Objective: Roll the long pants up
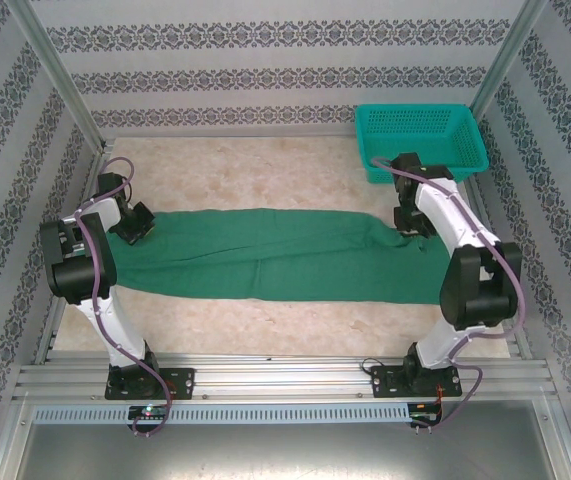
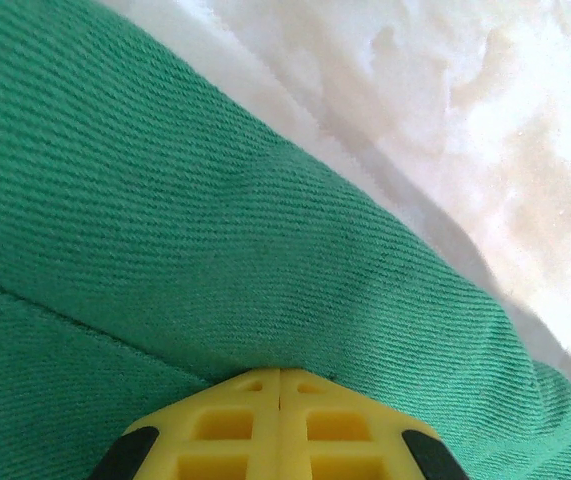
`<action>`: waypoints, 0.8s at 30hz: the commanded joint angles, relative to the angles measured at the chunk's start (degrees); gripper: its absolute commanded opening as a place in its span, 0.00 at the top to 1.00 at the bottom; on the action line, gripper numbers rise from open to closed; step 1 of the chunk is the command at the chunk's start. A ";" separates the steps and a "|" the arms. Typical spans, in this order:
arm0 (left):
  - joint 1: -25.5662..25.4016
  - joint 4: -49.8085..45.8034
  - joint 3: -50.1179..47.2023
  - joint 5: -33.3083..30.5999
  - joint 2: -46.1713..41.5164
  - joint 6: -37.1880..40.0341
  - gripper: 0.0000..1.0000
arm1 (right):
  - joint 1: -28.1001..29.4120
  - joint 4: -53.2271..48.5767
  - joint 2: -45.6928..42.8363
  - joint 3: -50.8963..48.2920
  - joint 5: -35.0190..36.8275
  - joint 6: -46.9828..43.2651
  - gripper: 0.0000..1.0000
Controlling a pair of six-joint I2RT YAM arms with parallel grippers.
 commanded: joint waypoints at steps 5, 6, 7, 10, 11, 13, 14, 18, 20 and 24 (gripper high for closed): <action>-0.32 -1.16 0.64 -0.42 1.55 1.09 0.99 | -7.66 -3.37 -5.02 0.56 -0.50 3.33 0.20; -0.31 -1.10 0.65 -0.48 1.67 1.09 0.99 | -8.75 -2.36 -5.36 0.04 -2.30 3.96 0.20; -0.36 -1.12 0.76 -0.40 1.89 1.09 0.99 | -10.17 -1.25 -5.32 -0.83 -4.47 5.08 0.20; -0.32 -1.04 1.06 -0.14 2.60 1.14 0.99 | -15.14 3.21 -3.47 -4.58 -13.50 9.03 0.24; -0.31 -0.90 0.97 -0.10 2.77 1.14 0.99 | -16.79 5.36 -2.45 -6.00 -16.83 10.48 0.25; -0.31 -0.77 0.88 -0.14 3.22 1.14 0.99 | -18.81 9.60 -0.35 -8.22 -21.18 12.46 0.29; -0.32 -0.75 0.91 -0.01 3.40 1.10 0.99 | -19.46 11.41 1.13 -8.66 -22.07 13.06 0.30; -0.31 -0.59 0.54 0.03 3.39 1.27 1.00 | -20.16 15.11 5.62 -7.48 -22.74 14.01 0.34; -0.31 -0.60 0.45 -0.05 3.17 1.35 0.99 | -20.21 17.69 6.10 -7.58 -22.90 14.65 0.34; -0.37 -0.51 0.38 0.05 3.25 1.53 1.00 | -20.14 18.27 9.37 -5.30 -23.80 15.30 0.35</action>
